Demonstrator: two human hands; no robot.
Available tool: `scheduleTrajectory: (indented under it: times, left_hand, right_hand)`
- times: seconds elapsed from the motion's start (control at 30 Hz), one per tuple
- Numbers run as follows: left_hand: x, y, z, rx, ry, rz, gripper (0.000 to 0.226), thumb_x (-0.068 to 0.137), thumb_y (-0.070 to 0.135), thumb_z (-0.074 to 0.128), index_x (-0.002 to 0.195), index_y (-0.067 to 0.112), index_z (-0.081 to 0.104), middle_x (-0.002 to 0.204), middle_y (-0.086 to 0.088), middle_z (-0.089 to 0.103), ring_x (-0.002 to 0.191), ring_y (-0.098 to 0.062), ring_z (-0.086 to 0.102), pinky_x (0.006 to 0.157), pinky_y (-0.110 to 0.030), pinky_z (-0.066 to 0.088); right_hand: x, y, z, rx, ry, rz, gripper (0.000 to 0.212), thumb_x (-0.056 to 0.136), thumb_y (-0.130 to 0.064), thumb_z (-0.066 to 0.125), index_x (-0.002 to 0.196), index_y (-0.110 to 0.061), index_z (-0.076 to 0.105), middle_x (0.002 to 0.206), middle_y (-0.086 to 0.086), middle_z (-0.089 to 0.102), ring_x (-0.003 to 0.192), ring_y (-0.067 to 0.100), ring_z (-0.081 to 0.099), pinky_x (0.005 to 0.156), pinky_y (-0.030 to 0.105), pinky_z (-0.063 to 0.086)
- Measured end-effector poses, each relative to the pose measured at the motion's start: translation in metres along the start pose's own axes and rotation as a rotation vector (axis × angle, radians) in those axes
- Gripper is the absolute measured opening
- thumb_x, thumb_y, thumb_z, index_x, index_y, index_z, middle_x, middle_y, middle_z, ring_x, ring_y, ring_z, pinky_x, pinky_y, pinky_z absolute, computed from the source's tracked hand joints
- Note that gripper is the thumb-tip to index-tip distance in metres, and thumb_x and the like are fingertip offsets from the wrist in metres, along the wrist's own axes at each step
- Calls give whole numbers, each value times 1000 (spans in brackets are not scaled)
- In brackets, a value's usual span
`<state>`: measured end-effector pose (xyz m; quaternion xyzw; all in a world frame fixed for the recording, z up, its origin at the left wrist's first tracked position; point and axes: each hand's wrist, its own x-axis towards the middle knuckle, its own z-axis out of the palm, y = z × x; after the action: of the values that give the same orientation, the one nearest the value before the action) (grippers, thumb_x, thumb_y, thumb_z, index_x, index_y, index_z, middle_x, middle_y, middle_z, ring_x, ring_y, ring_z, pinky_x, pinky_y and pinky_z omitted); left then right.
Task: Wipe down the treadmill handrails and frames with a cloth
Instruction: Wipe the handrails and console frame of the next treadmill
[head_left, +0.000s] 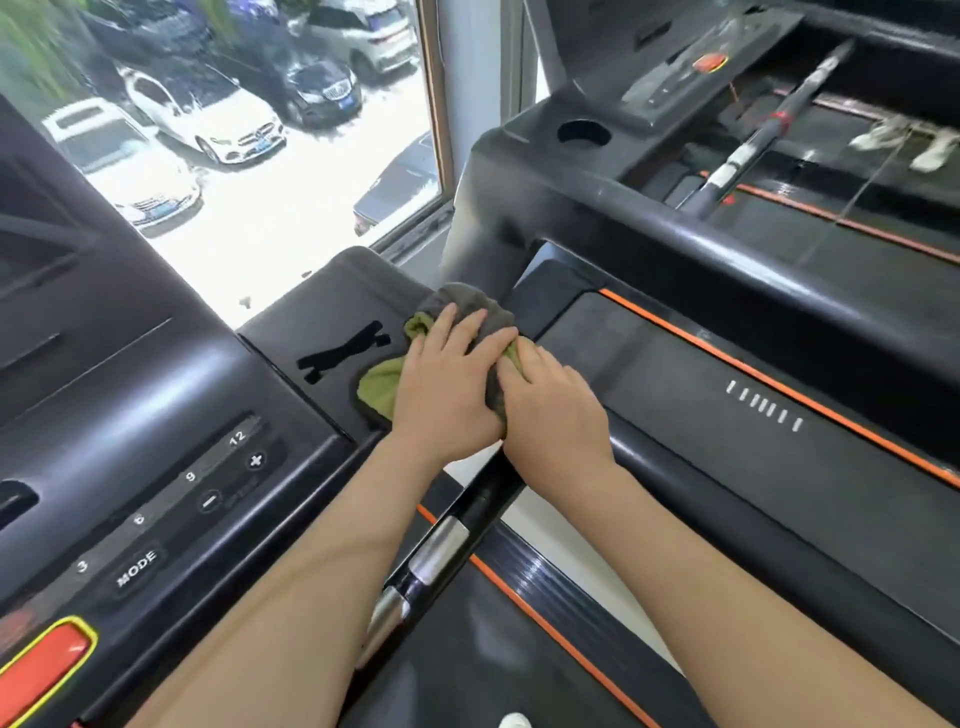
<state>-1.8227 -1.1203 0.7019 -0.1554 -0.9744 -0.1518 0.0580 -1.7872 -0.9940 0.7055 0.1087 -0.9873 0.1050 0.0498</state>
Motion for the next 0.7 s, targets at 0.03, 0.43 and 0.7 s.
scheduleTrajectory:
  times: [0.03,0.43,0.7]
  left_hand:
    - [-2,10,3,-58,14,27,71,69,31,64,139,33,49,151,-4,40,145,-32,21,115,-50,22]
    - [-75,166,53,-262,78,162,64,60,27,69,123,32,62,138,2,54,141,-25,32,109,-56,28]
    - [-145,302,84,-247,9,215,71,59,23,63,128,35,54,142,2,50,144,-25,28,113,-56,22]
  right_hand:
    - [-9,7,-3,-7,1,13,55,81,-14,45,134,-3,52,136,15,55,122,29,54,95,41,48]
    - [-162,97,-43,-69,22,183,50,71,-7,73,119,-5,61,122,16,63,111,31,62,89,42,54]
    - [-291,184,-65,8,113,279,35,78,-13,64,113,-13,62,120,9,64,110,28,62,86,43,53]
